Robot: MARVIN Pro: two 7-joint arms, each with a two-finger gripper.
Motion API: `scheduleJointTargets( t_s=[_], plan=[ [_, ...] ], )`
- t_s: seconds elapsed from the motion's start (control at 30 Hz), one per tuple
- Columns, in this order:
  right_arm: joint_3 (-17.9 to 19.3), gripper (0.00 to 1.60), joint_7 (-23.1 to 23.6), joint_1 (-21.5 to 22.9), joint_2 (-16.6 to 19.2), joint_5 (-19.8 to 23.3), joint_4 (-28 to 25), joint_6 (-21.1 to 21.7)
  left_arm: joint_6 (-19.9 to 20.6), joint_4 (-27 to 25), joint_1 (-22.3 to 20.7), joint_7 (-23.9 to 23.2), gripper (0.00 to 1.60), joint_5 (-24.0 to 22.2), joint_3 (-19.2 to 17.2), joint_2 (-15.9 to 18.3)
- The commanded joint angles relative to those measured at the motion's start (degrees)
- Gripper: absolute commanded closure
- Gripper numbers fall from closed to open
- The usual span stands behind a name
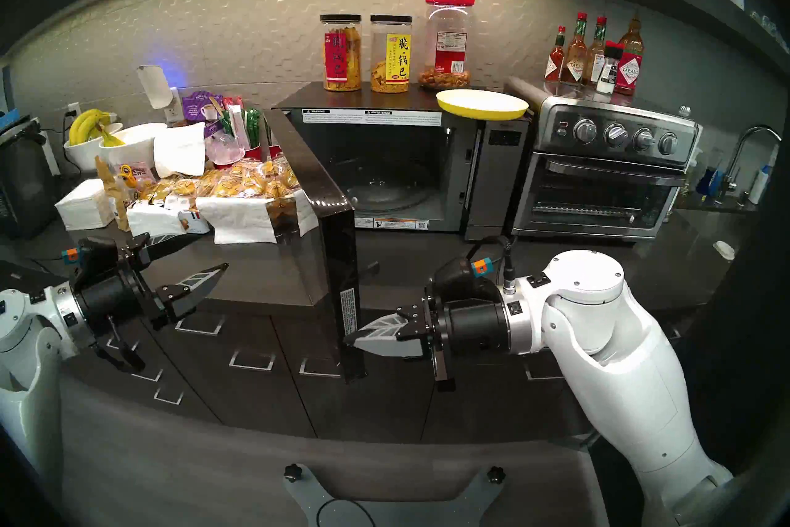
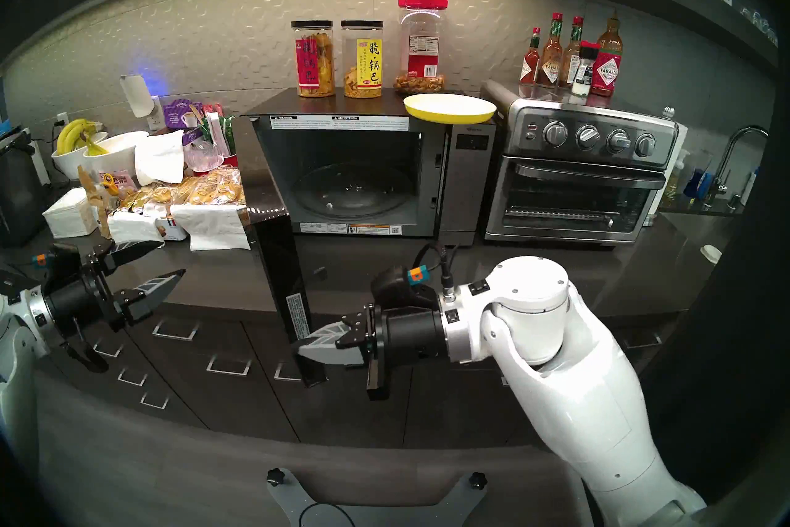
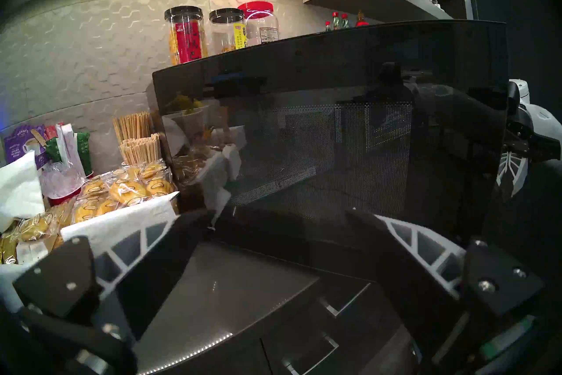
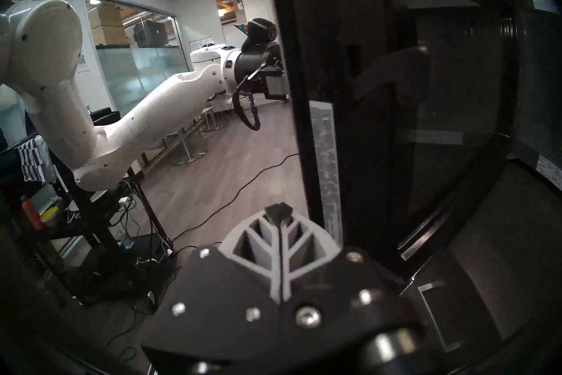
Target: Open the microwave, put the plate inside, and close the door
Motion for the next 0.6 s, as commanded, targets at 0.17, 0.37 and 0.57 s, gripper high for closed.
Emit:
scheduleJointTargets(
  t_s=[0.17,0.37,0.57],
  plan=[
    [-2.96,1.6,-0.73,-0.09,-1.44,-1.04,-2.28,-0.18,0.08,-0.36,-0.26,0.16,0.0,0.07,-0.45,0.1],
    [-2.64,1.6,-0.64,-0.04,-0.84,-1.17,-2.28,-0.33,0.11,-0.36,-0.3,0.13,0.0,0.12,-0.45,0.06],
    [0.1,1.6,0.88,0.09,0.98,-0.07,-2.08,-0.72,0.12,-0.35,-0.35,0.09,0.0,0.16,-0.44,0.03]
  ],
)
